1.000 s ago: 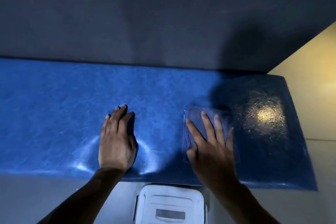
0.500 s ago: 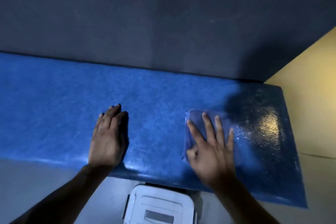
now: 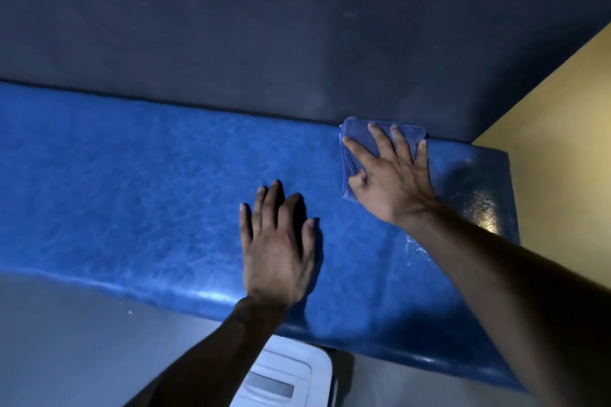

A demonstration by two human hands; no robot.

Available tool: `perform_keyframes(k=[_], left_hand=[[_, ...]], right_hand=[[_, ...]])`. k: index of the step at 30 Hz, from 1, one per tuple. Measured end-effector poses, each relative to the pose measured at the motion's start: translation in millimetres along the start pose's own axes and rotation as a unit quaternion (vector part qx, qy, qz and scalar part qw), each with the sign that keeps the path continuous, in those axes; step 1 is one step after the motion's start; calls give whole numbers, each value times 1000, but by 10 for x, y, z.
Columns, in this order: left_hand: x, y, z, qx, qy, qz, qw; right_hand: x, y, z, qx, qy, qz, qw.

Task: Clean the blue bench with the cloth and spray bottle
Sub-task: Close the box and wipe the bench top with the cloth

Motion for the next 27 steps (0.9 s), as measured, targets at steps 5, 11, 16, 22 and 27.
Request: perform_keyframes(k=[5, 11, 16, 22, 27], left_hand=[[38, -1, -15, -15, 15, 14, 1000], [54, 1, -15, -17, 27, 14, 999], [55, 0, -9, -21, 20, 15, 999], [50, -16, 14, -23, 5, -8, 1000], [32, -33, 195, 0, -18, -10, 1000]], right_hand=[[9, -198, -28, 11, 14, 29, 999], [109, -1022, 17, 51, -6, 62, 997], [174, -1653, -43, 73, 10, 97, 993], [288, -2294, -77, 51, 13, 106, 993], [301, -2287, -44, 57, 16, 110, 992]])
Point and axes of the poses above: each hand's wrist, its own y-axis towards the middle knuckle, its own x-axis out of the palm, z = x × y, the point moved 6 cm from there along y, towards the middle knuckle, and after that the axes turned 4 degrees about -x, right-handed, at the moved point
